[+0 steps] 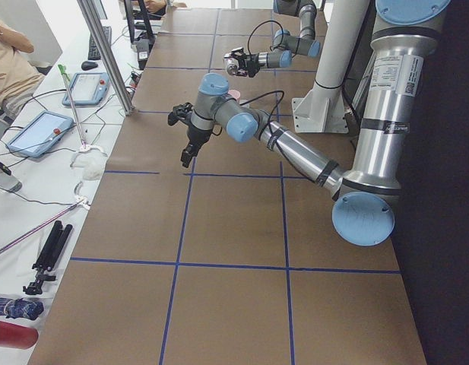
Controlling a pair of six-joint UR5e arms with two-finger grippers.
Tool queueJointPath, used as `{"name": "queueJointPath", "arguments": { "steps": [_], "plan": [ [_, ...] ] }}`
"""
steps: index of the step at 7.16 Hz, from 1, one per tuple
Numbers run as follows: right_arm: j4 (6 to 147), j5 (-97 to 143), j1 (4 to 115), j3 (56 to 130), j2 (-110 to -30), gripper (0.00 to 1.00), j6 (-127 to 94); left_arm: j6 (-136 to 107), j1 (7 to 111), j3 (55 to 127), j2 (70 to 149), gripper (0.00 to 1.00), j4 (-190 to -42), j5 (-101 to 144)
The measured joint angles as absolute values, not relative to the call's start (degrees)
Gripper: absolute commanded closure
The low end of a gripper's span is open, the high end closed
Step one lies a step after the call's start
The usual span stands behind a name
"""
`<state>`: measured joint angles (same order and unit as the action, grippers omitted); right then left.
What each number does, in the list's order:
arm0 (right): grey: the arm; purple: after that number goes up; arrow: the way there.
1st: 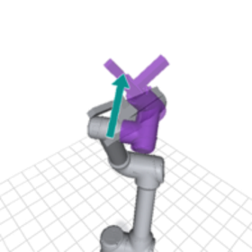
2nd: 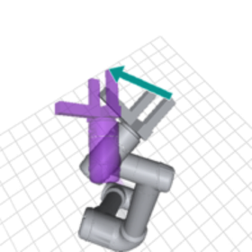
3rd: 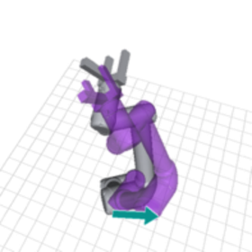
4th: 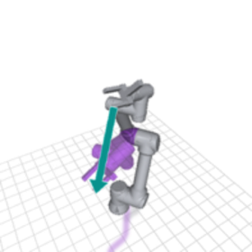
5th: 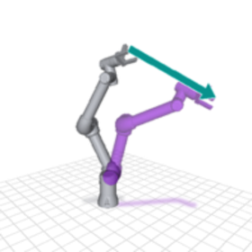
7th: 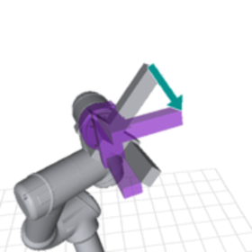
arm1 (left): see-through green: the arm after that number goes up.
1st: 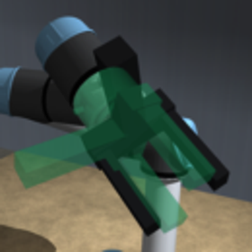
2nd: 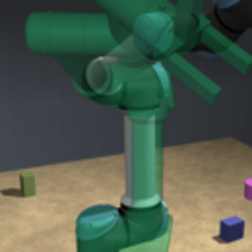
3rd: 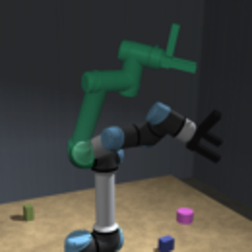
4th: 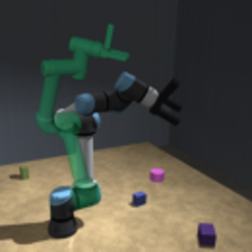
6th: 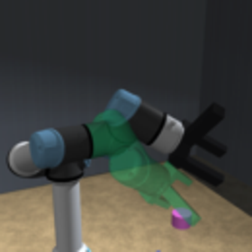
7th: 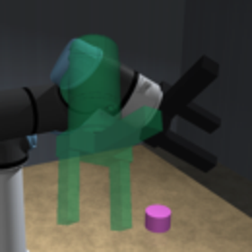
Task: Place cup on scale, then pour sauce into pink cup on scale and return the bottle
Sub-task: 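Tilt the bottle spout over the pink cup with the right gripper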
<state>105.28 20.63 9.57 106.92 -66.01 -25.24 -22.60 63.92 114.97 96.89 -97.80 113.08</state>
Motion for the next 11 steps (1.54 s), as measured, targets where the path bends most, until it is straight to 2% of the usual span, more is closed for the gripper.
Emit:
{"name": "queueJointPath", "arguments": {
  "steps": [11],
  "plan": [
    [105.29, 16.99, 10.1, 106.19, -65.62, 1.0, -0.74, -21.26, 63.98, 115.36, 96.41, 0.27, -97.65, 113.11]
  ]
}}
